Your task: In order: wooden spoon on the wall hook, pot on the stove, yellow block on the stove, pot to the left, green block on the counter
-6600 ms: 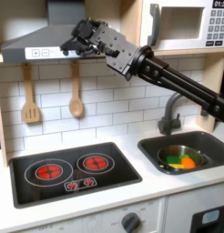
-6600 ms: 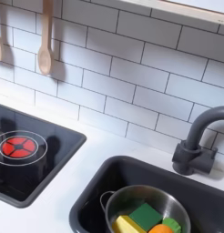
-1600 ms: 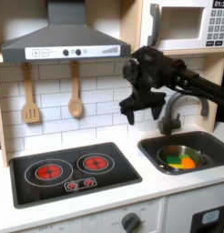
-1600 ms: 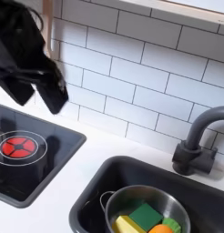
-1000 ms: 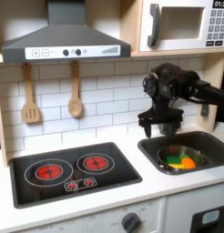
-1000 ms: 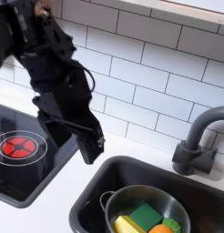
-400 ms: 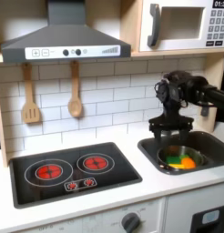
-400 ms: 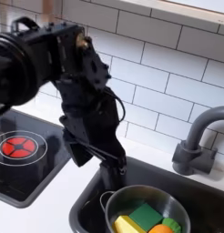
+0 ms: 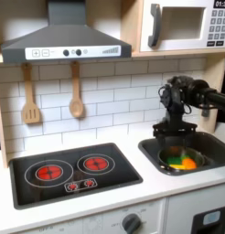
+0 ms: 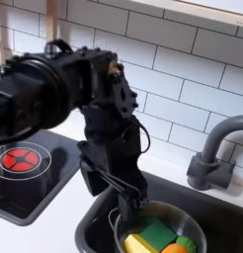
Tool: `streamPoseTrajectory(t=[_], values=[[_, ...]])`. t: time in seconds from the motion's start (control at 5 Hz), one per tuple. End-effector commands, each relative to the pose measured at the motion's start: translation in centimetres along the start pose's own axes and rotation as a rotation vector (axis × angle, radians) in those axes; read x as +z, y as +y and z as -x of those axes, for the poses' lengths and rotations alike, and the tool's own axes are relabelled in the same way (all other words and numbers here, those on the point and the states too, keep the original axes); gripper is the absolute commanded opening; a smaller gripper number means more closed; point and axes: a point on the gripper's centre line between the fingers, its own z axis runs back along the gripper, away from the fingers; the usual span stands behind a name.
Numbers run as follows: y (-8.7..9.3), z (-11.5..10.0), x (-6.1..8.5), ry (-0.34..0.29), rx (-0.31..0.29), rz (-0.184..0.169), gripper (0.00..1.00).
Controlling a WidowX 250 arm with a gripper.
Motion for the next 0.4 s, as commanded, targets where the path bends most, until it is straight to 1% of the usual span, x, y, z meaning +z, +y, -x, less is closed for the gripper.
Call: streamPoseTrajectory(t=[0.0, 0.2], values=[[-0.42, -0.56, -0.89, 0.107, 0.011, -0.001, 1.00], [-0.17, -0.74, -1.13, 0.173, 0.056, -0.009, 1.00]])
